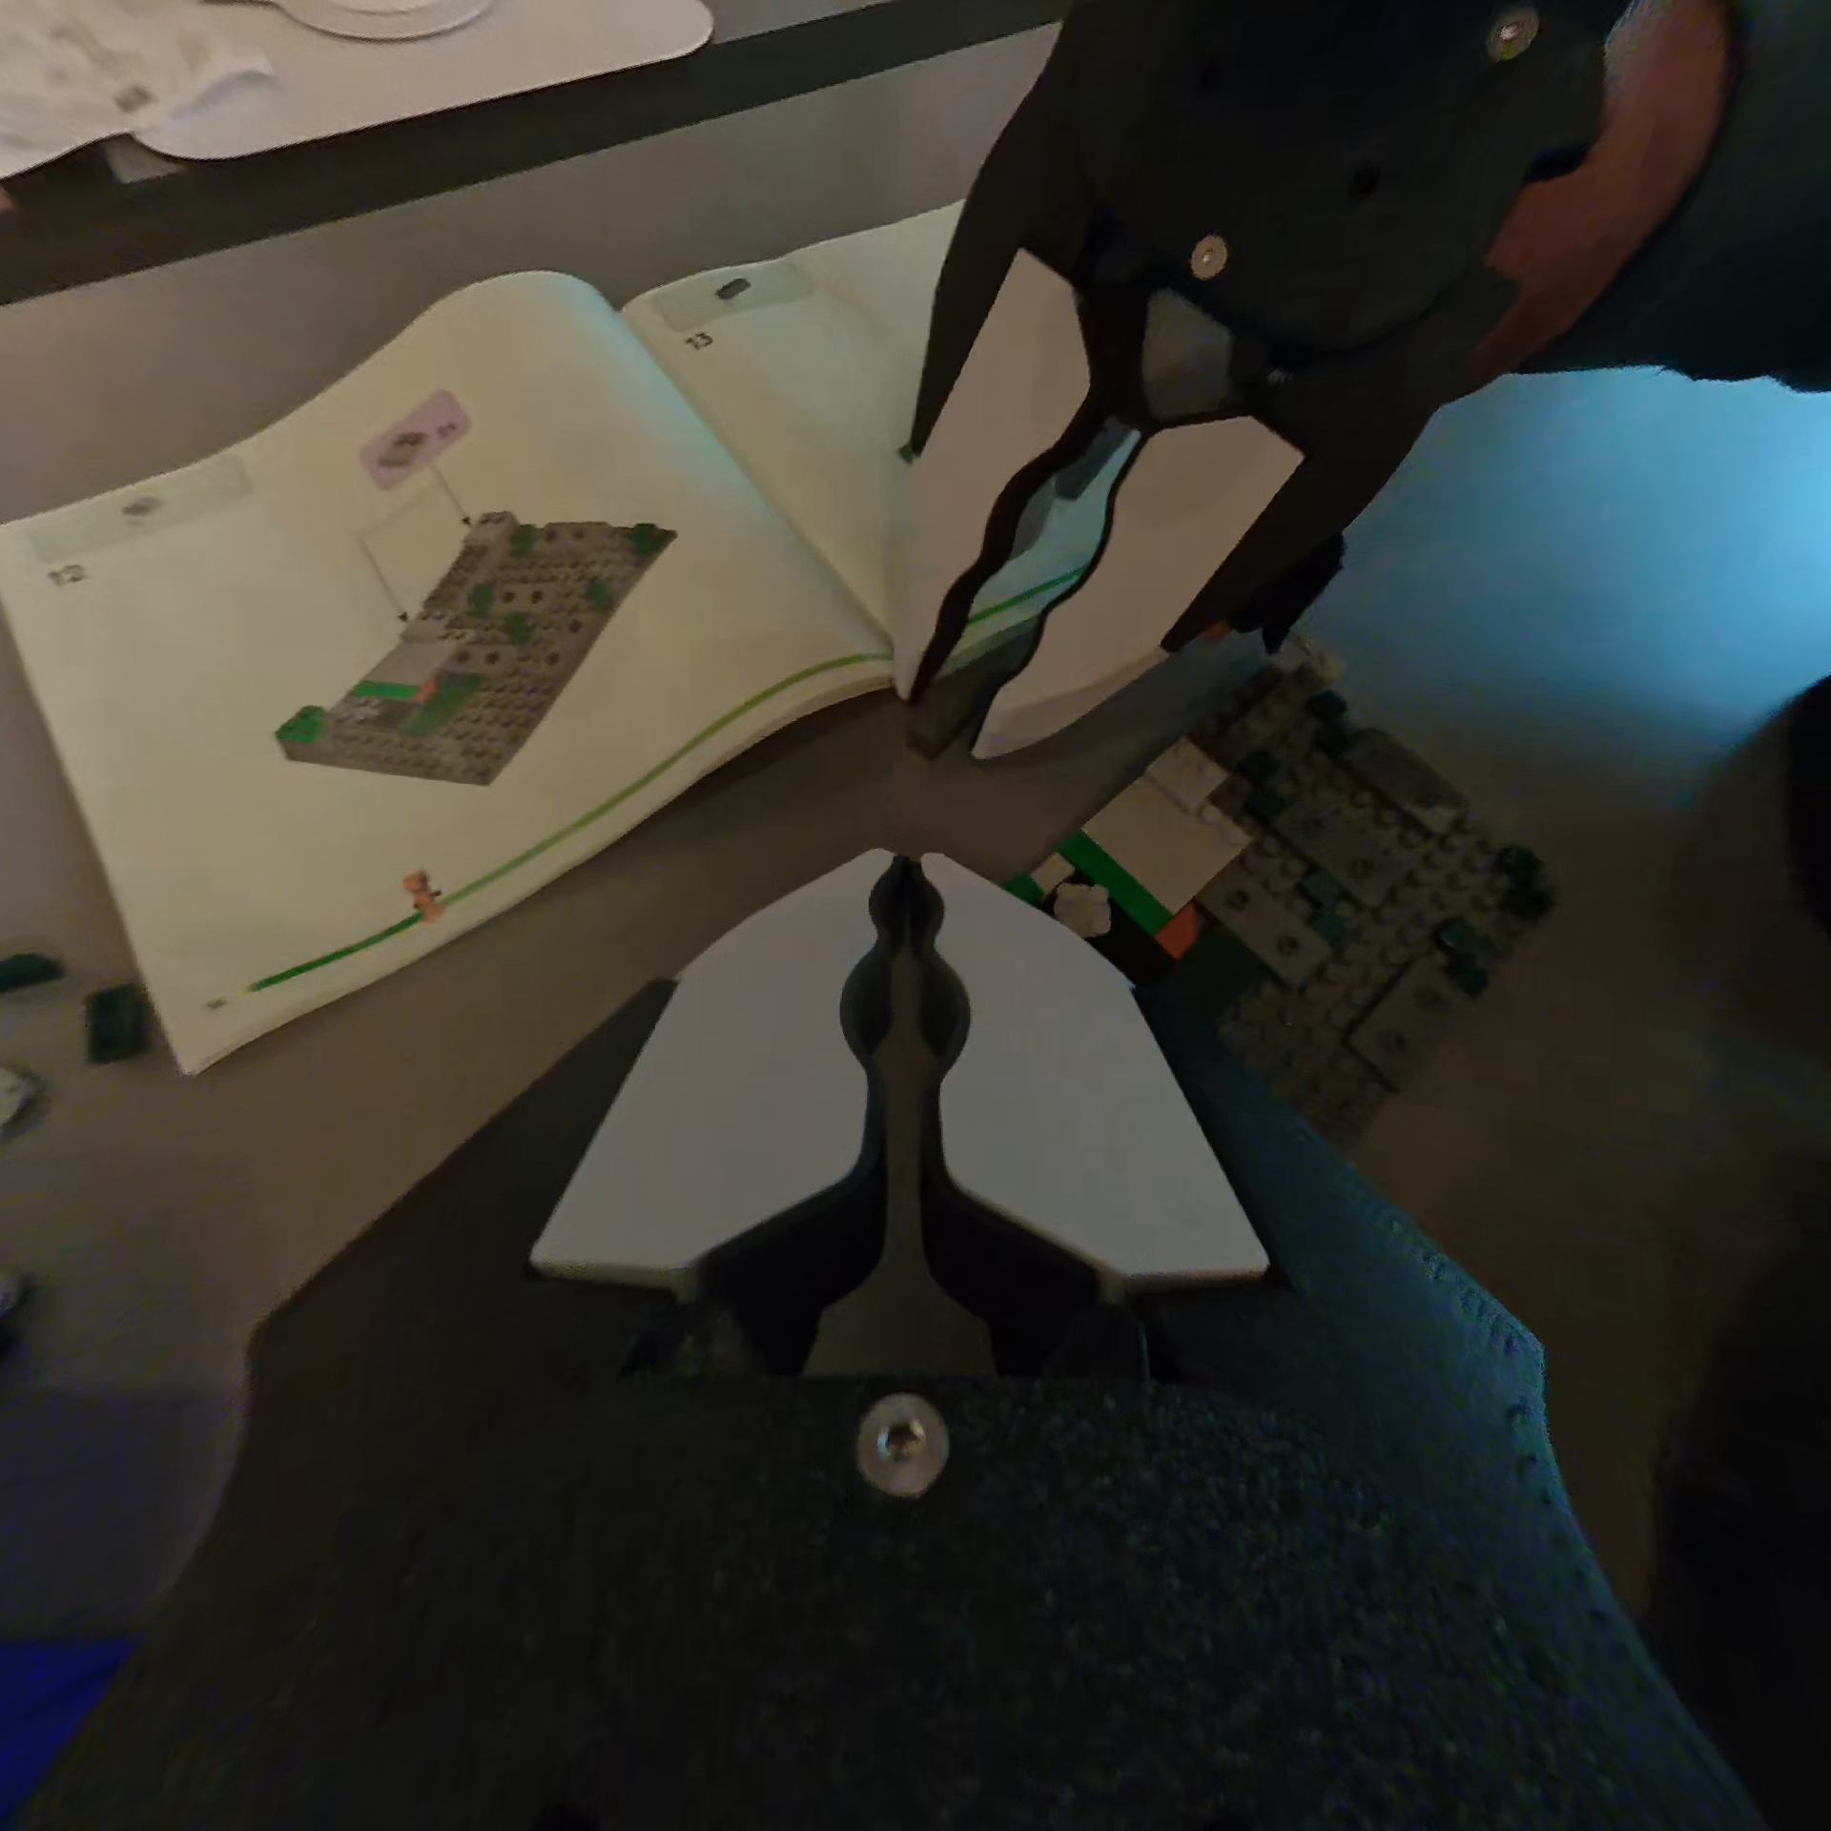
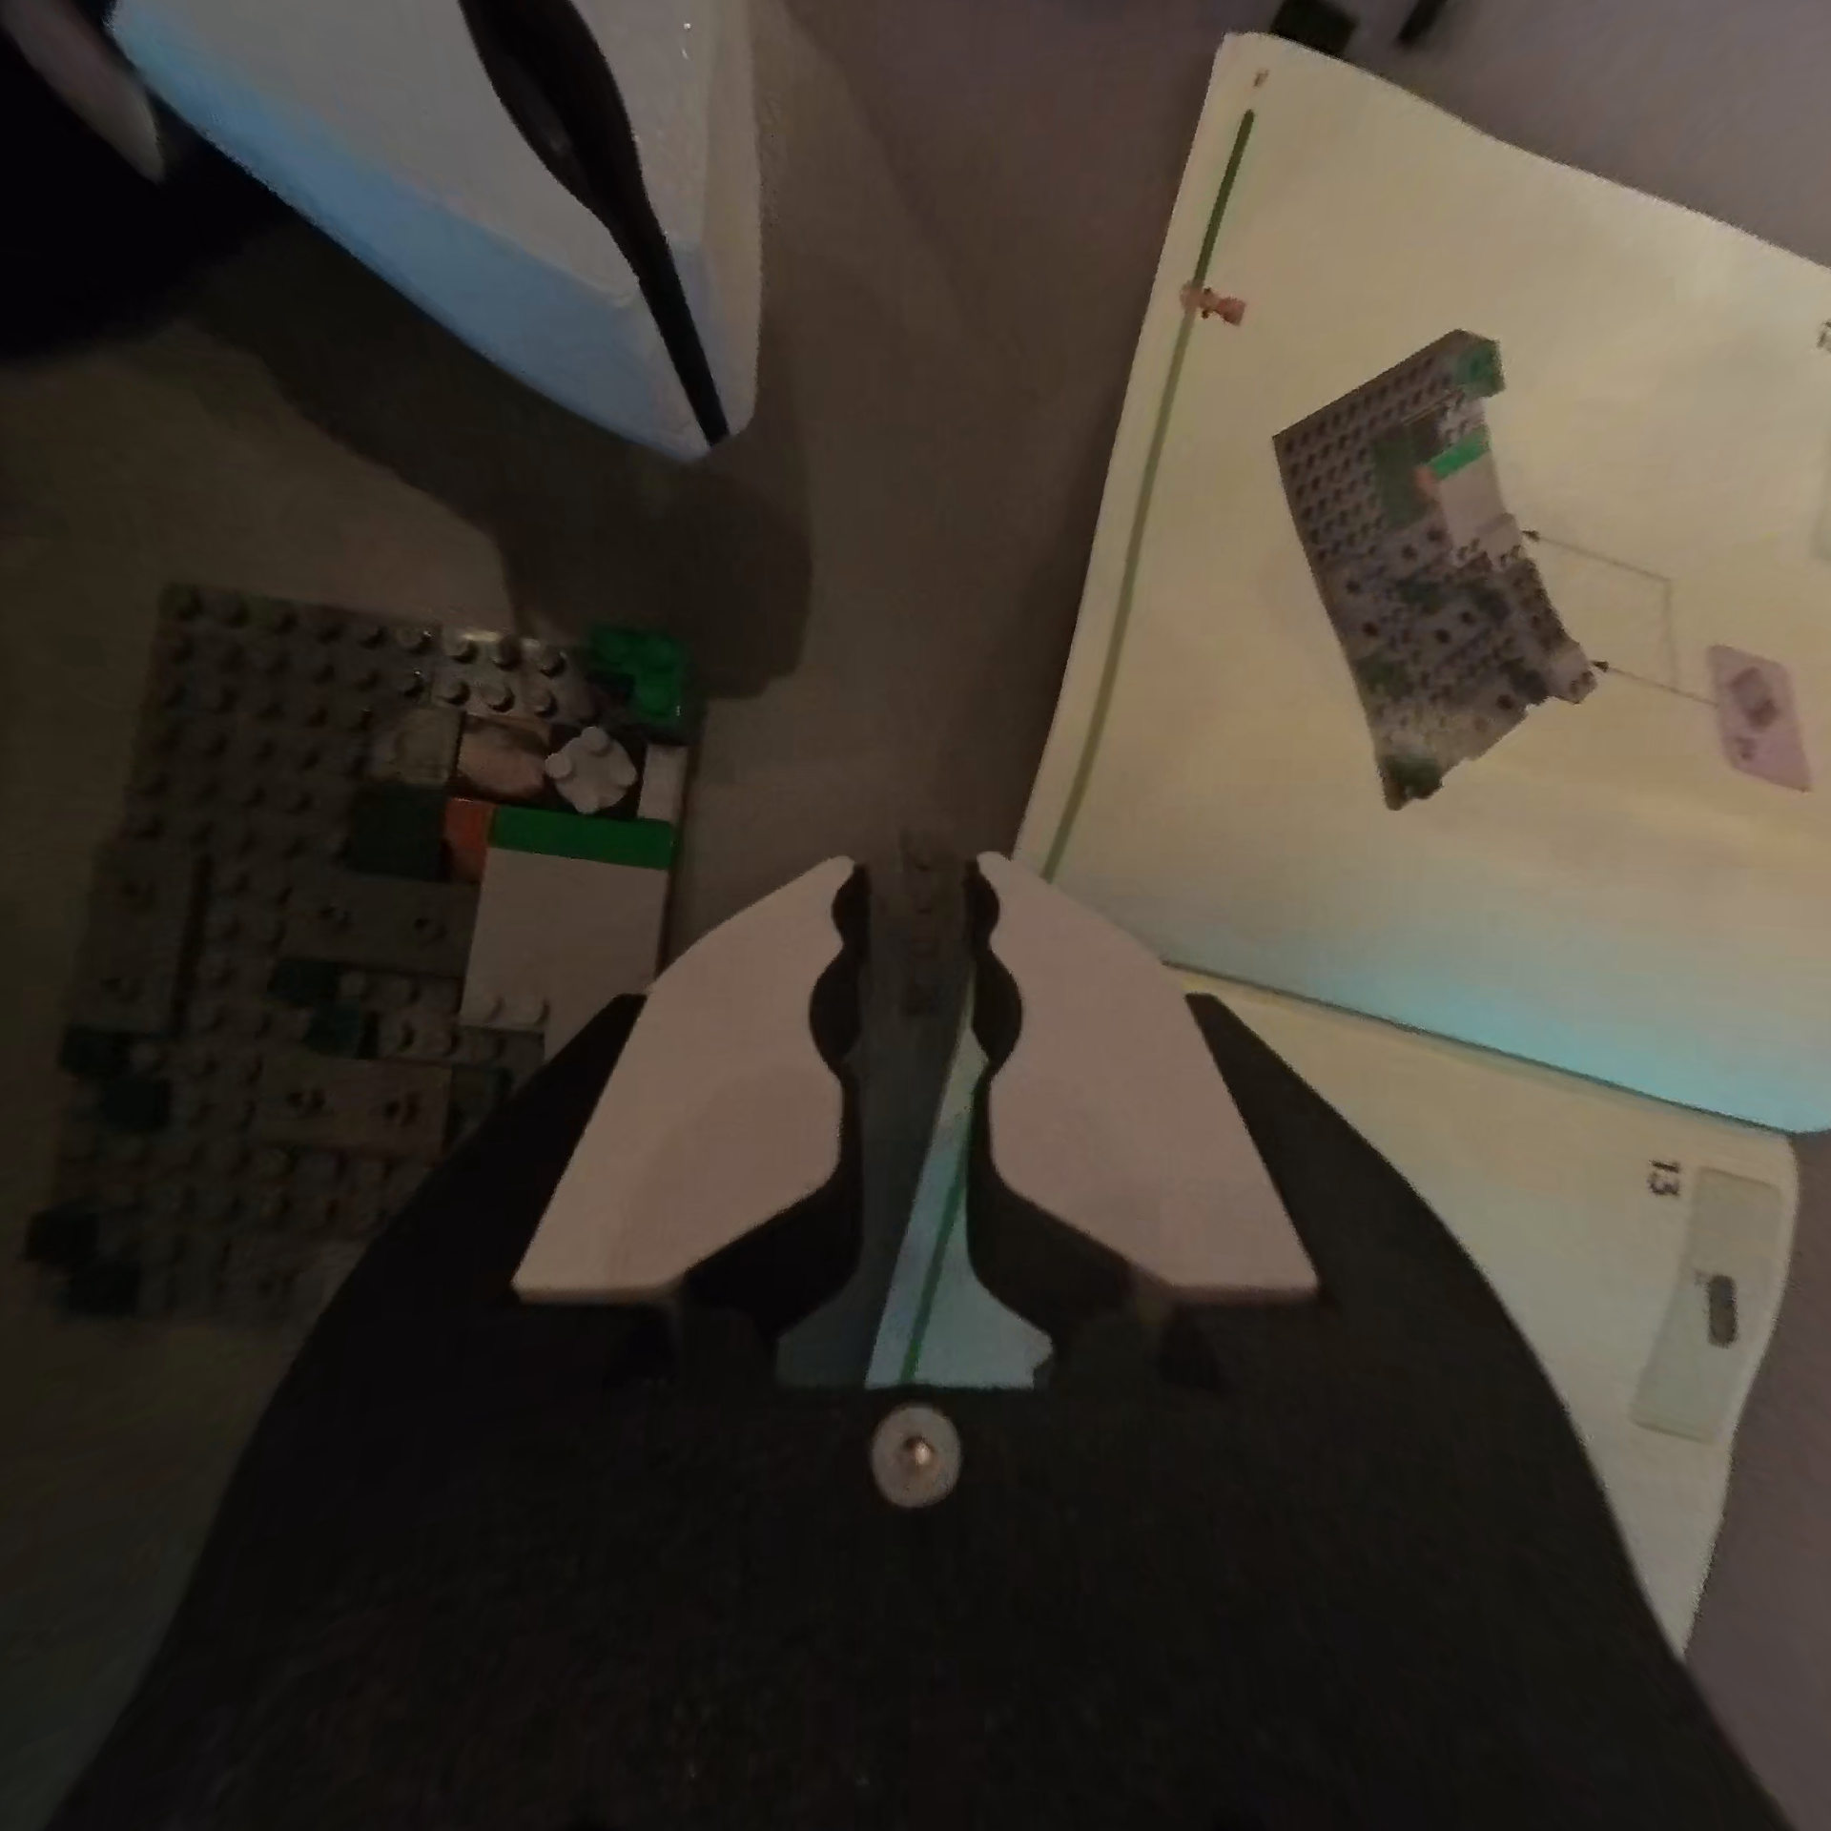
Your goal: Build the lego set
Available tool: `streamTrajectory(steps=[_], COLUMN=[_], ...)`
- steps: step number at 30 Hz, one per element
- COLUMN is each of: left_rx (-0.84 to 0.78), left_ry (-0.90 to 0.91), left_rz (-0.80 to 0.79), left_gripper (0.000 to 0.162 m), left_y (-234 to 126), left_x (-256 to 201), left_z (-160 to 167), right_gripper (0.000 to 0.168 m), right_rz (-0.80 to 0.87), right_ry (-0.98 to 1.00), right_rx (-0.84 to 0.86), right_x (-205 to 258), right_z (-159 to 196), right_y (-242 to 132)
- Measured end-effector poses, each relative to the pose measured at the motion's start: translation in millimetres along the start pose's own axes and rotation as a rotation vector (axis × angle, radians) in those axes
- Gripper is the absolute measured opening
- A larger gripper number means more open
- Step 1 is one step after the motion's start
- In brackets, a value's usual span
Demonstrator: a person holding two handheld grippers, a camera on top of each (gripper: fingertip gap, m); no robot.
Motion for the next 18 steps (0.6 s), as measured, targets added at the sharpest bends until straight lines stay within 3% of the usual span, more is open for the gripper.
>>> streamTrajectory(steps=[1, 5, 12, 18], left_rx=[0.002, -0.006, -0.02, -0.023], left_ry=[0.003, 0.006, 0.02, 0.036], left_rz=[-0.008, -0.006, 0.031, 0.042], left_gripper=[0.0, 0.0, 0.0, 0.0], left_y=[0.0, 1.1, 0.2, 1.0], left_x=[-1.3, -8.3, -17.4, -22.9], left_z=[0.3, -0.5, -1.1, -2.4], right_gripper=[0.011, 0.008, 0.008, 0.008], right_rz=[0.005, 0.003, 0.073, 0.103], right_ry=[-0.001, 0.03, 0.091, 0.125], right_rx=[0.009, -0.03, -0.077, -0.062], right_x=[0.0, 6.5, 33.6, 54.5], right_z=[0.8, -2.8, 1.8, 16.4], right_y=[0.9, -9.0, -70.3, -71.8])
Point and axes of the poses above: each gripper's, where its closed fingertips meet, y out along the fingers, z out of its underside, x = y × z across the jaws, the point moved 6 cm from there along -y, back along the fingers, and after that the axes turned 2 degrees about y, right-handed, at the moved point
